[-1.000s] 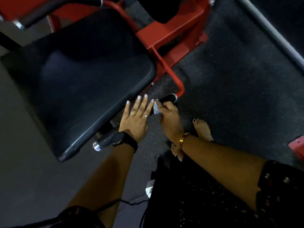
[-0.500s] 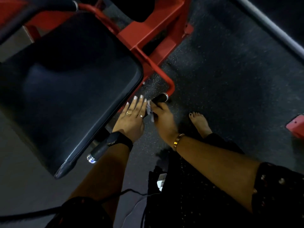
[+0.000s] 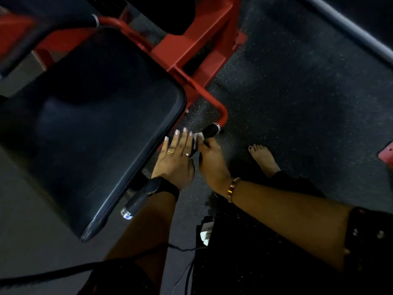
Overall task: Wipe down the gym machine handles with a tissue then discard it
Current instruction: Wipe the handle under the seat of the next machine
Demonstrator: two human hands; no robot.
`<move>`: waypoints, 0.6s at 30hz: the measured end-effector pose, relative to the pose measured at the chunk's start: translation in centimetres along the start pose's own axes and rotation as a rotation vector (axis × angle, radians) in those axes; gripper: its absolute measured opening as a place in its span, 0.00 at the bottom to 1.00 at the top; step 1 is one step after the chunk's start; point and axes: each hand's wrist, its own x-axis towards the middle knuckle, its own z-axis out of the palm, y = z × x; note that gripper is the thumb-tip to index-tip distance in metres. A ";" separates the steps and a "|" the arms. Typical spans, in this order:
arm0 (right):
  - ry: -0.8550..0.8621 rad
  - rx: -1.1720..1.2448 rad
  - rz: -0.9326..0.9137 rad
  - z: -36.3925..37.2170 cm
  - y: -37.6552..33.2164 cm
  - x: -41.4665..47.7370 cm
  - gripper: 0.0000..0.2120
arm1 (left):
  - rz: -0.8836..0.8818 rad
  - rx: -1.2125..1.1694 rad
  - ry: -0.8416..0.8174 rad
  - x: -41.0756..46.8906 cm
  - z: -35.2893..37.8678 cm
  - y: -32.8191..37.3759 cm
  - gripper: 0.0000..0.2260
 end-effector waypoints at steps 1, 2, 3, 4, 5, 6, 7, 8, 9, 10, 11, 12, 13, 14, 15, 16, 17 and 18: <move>0.022 -0.038 -0.014 -0.1 0.4 0.6 0.12 | -0.003 -0.004 -0.012 0.0 0.0 0.0 0.35; 0.052 -0.054 0.008 -0.3 1.4 1.7 0.11 | -0.002 -0.002 -0.011 0.1 0.0 0.0 0.35; 0.053 -0.060 0.060 -0.6 2.2 2.9 0.10 | 0.002 0.000 -0.014 0.1 0.1 0.0 0.35; 0.076 -0.038 0.145 -0.8 3.0 4.4 0.09 | 0.004 -0.004 -0.022 0.1 0.0 0.1 0.34; 0.051 -0.047 0.202 -1.2 3.1 5.4 0.10 | 0.003 -0.006 -0.035 0.0 0.0 0.1 0.34; 0.053 -0.040 0.253 -1.2 3.4 6.4 0.11 | 0.001 -0.015 -0.038 0.0 0.0 0.1 0.34; 0.048 -0.056 0.284 -1.2 3.5 7.2 0.12 | -0.001 -0.027 -0.037 0.0 -0.1 0.1 0.34; 0.067 -0.019 0.332 -1.2 3.1 7.5 0.14 | -0.003 -0.039 -0.037 0.0 -0.2 0.1 0.34; 0.061 -0.070 0.298 -1.1 2.9 7.5 0.14 | -0.002 -0.046 -0.038 -0.1 -0.2 0.1 0.34; 0.087 -0.045 0.282 -1.1 2.2 6.9 0.13 | 0.002 -0.050 -0.040 0.0 -0.3 0.1 0.35; 0.095 -0.084 0.233 -0.9 1.7 5.8 0.10 | 0.004 -0.050 -0.042 0.0 -0.2 0.0 0.35; 0.116 -0.085 0.198 -0.8 1.0 4.6 0.07 | 0.006 -0.050 -0.046 -0.1 -0.2 0.0 0.35; 0.106 -0.042 0.144 -0.4 0.6 3.3 0.07 | 0.009 -0.048 -0.049 0.0 -0.2 -0.1 0.35; 0.070 0.010 0.111 0.2 0.5 2.2 0.08 | 0.012 -0.047 -0.050 0.0 -0.3 -0.1 0.35; 0.037 0.001 0.096 0.6 0.7 1.5 0.09 | 0.012 -0.049 -0.046 0.0 -0.3 0.0 0.35; 0.064 -0.035 0.090 0.9 1.4 1.5 0.10 | 0.010 -0.051 -0.047 0.1 -0.3 0.0 0.35; 0.091 -0.047 0.099 0.7 1.6 1.7 0.12 | 0.008 -0.045 -0.052 0.1 -0.4 0.0 0.35; 0.097 -0.002 0.133 0.6 2.3 2.5 0.13 | 0.005 -0.033 -0.059 0.1 -0.4 0.0 0.35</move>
